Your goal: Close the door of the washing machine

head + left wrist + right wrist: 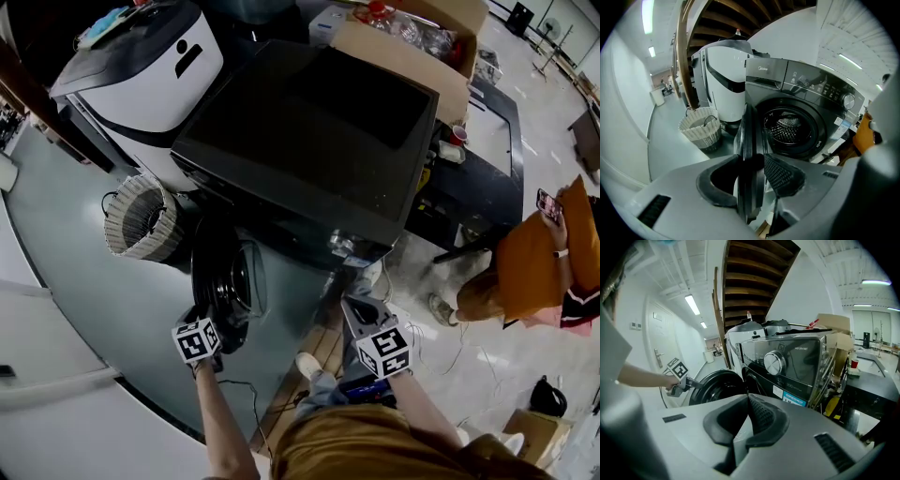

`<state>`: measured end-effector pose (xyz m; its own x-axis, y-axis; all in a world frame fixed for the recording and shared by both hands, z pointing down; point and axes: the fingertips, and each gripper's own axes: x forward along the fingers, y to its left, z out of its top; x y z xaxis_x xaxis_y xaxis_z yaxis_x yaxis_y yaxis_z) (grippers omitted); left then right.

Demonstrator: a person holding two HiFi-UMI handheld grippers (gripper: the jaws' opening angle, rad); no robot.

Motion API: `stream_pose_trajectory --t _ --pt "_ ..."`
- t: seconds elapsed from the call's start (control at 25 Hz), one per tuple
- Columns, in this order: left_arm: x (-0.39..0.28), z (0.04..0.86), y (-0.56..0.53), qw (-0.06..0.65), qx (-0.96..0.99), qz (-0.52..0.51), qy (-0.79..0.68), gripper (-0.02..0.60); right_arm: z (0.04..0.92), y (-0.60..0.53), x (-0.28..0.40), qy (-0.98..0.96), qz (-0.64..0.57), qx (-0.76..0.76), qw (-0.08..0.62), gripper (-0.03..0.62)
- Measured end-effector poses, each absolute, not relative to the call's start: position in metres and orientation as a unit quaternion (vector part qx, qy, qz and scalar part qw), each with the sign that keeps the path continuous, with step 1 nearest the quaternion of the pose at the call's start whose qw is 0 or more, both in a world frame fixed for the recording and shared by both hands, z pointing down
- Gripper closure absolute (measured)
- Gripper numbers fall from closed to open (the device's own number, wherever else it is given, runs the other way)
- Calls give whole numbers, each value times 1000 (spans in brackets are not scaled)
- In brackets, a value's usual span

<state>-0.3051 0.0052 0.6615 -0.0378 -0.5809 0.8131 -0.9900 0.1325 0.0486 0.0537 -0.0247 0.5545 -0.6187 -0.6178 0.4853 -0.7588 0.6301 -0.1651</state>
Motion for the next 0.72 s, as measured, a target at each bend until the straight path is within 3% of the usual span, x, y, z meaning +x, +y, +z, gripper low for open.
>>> stream_pose_trajectory --t 0.72 --pt "-254 666 -2 387 622 249 -633 420 512 -36 59 -884 172 401 165 582"
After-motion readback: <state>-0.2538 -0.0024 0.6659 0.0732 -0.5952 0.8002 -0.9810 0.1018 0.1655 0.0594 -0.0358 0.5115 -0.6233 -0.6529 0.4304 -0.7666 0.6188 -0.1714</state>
